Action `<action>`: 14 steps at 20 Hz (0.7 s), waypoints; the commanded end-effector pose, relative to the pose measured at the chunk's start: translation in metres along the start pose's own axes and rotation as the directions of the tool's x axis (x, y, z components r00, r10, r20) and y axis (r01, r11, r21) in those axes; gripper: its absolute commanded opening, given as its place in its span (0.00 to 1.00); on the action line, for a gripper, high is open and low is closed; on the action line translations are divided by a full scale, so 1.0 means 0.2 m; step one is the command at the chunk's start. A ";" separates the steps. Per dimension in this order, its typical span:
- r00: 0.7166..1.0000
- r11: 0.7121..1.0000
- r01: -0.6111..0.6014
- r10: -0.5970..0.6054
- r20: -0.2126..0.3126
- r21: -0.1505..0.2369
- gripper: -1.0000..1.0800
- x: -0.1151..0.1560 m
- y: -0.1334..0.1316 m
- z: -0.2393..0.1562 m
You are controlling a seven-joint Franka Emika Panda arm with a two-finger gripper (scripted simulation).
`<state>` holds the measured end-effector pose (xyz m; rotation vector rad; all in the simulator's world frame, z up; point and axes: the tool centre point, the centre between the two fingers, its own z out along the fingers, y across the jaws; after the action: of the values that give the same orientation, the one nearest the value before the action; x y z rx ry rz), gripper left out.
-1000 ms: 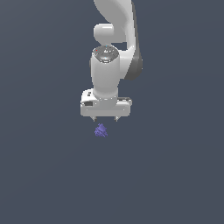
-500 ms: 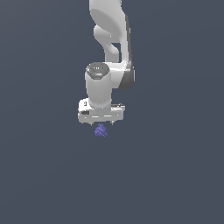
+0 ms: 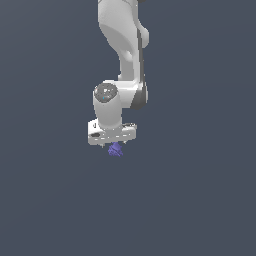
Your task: Pick up the object and move it to a goal position.
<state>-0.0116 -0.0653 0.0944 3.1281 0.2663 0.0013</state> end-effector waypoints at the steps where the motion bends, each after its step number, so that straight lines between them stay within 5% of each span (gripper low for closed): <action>1: 1.000 1.000 0.007 -0.007 0.001 0.002 0.96 0.00 0.00 0.02; 14: 1.000 1.000 0.006 -0.006 0.001 0.002 0.96 -0.01 0.00 0.20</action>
<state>-0.0133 -0.0664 0.0623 3.1291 0.2753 0.0001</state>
